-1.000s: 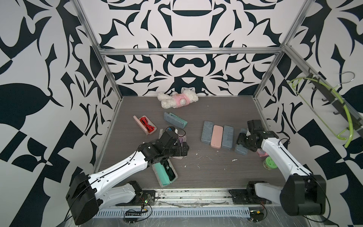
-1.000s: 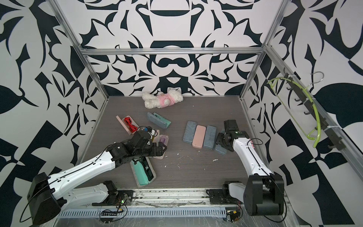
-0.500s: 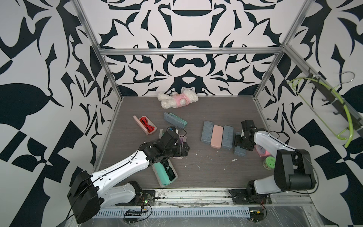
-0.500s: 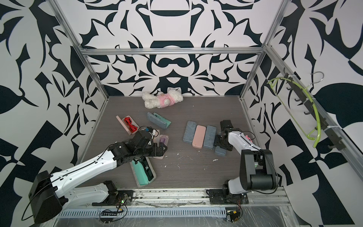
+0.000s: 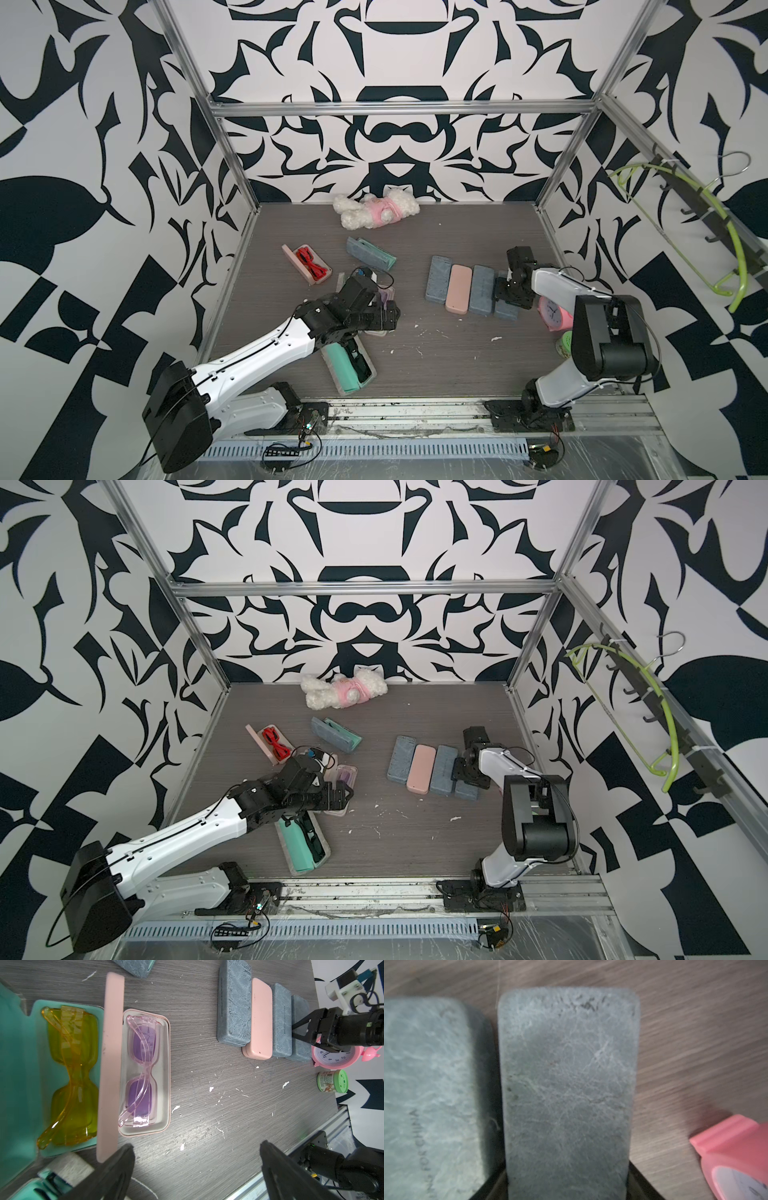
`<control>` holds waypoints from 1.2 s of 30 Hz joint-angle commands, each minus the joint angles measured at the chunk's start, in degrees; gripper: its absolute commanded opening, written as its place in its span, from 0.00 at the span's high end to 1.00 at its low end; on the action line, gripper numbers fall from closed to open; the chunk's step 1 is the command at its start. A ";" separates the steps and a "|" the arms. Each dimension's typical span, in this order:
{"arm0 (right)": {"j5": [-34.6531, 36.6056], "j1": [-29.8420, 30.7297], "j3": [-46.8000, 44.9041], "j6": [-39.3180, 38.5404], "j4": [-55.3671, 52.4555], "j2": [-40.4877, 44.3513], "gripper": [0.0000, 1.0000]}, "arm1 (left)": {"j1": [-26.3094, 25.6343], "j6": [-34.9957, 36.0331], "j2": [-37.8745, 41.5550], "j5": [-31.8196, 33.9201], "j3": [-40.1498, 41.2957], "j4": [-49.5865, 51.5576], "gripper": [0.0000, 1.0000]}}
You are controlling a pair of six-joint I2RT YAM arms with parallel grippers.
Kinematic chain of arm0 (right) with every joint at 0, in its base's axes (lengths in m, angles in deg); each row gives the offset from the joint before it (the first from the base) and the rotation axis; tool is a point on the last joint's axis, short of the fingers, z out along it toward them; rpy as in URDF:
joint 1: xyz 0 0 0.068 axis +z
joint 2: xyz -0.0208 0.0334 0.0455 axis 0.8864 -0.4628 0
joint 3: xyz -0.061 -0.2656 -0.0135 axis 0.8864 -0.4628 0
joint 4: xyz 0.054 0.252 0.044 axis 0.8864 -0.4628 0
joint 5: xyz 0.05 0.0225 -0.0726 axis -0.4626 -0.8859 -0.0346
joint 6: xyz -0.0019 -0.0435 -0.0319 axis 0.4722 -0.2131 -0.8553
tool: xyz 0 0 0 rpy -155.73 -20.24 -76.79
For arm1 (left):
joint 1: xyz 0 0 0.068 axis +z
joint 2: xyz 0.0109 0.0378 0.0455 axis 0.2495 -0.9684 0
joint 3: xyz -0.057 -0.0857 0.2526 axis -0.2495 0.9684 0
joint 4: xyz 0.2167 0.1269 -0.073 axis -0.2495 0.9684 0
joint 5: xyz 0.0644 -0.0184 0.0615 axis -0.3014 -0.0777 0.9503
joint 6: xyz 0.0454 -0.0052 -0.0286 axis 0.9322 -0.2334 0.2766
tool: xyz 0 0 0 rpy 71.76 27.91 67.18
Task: Close the glasses case
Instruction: Place the glasses case at the center of the board.
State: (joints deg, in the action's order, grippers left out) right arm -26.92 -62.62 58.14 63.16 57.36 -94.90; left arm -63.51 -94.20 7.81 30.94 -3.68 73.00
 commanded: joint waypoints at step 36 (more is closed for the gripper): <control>-3.75 4.79 7.08 -1.58 0.51 -2.16 0.37 | 1.60 -1.00 6.34 0.06 0.80 4.35 0.00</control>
State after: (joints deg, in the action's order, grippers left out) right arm -26.59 -57.92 63.43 61.04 58.37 -99.95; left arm -62.17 -94.89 13.34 31.31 -3.68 74.99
